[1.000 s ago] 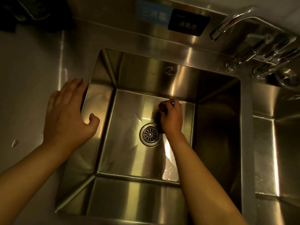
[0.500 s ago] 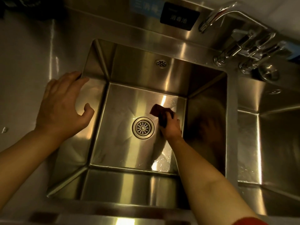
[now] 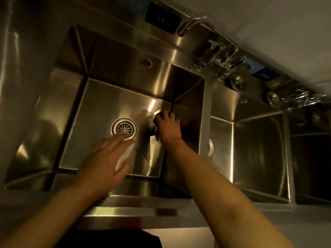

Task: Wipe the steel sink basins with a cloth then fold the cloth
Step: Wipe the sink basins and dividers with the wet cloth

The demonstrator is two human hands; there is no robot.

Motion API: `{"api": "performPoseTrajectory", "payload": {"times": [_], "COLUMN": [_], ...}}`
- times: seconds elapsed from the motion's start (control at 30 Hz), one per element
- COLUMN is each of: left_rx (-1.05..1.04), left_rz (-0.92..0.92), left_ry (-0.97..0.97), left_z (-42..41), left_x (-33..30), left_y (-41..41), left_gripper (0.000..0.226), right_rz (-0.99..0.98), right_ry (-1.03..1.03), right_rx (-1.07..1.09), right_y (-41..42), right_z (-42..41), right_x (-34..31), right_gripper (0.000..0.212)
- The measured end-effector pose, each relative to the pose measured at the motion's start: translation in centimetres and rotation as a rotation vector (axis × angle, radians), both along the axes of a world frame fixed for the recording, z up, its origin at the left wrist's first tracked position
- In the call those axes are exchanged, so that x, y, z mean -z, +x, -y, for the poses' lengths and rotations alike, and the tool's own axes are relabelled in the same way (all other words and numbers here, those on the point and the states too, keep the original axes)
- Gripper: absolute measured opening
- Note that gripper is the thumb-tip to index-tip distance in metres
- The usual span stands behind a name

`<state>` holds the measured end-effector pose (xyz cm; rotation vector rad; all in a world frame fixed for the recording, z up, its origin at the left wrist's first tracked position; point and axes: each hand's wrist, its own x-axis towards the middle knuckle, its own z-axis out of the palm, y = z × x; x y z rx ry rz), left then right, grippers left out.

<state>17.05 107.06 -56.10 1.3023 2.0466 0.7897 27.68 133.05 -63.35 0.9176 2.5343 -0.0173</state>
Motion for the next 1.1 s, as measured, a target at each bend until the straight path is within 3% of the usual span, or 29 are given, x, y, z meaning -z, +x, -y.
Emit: {"api": "performPoseTrajectory", "payload": {"times": [0.1,0.27,0.6,0.8,1.1], "left_rx": [0.063,0.171,0.160,0.182,0.178], "left_rz": [0.017,-0.117,-0.168,-0.184,-0.181], "left_ry": [-0.103,-0.217,-0.308,-0.340,-0.385], "left_z": [0.9,2.2,1.8,1.4,1.1], "left_x": [0.1,0.7,0.2,0.0,-0.9], "left_y": [3.7,4.7,4.8,4.8,4.9], "left_gripper": [0.057,0.053,0.053,0.054,0.062], "right_rz": [0.161,0.515,0.870,0.796,0.675], "right_ry": [0.073,0.087,-0.388,-0.277,0.192], "right_rx": [-0.108,-0.229,-0.237,-0.239,-0.247], "right_y": [0.1,1.1,8.1,6.5,-0.4], "right_z": [-2.0,-1.9,8.6,6.7,-4.6], "right_x": [-1.1,-0.2,2.6,0.7,-1.0], "right_gripper": [0.067,0.059,0.039,0.046,0.071]}}
